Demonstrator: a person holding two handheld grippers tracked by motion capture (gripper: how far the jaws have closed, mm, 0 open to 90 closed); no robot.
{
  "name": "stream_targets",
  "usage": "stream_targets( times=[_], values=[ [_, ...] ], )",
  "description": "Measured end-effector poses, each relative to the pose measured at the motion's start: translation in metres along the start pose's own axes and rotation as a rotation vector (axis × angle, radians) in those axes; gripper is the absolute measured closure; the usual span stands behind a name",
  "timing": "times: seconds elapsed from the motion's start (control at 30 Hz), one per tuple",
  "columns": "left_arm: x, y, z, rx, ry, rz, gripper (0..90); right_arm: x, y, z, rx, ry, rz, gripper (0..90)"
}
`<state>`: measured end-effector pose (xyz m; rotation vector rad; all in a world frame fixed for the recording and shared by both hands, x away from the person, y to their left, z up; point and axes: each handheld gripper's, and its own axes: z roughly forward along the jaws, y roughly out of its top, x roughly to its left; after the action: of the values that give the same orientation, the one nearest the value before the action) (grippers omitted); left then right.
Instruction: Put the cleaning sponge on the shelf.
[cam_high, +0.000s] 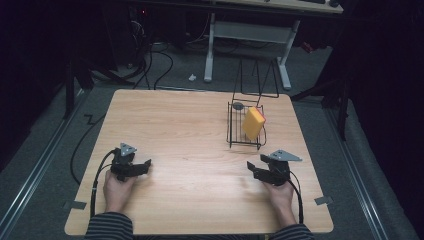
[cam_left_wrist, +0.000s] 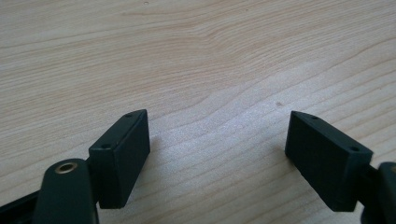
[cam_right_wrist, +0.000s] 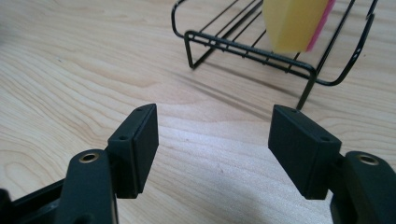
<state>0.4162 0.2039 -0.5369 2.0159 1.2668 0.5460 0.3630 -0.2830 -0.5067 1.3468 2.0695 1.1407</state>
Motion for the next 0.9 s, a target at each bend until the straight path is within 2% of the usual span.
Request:
stream_targets(
  times=[0.53,0.6,0.9],
  values=[
    [0.000,0.000,0.000,0.002,-0.002,0.000,22.5,-0.003,-0.007,0.021,0.105,-0.048,-0.026,33.7],
    [0.000,0.000,0.000,0.000,0.000,0.000,22.5,-0.002,-0.009,0.026,0.138,-0.074,-0.053,33.6],
    [0.000,0.000,0.000,0.002,-0.001,0.001,22.5,-0.001,-0.010,0.028,0.148,-0.083,-0.066,33.0]
  ],
)
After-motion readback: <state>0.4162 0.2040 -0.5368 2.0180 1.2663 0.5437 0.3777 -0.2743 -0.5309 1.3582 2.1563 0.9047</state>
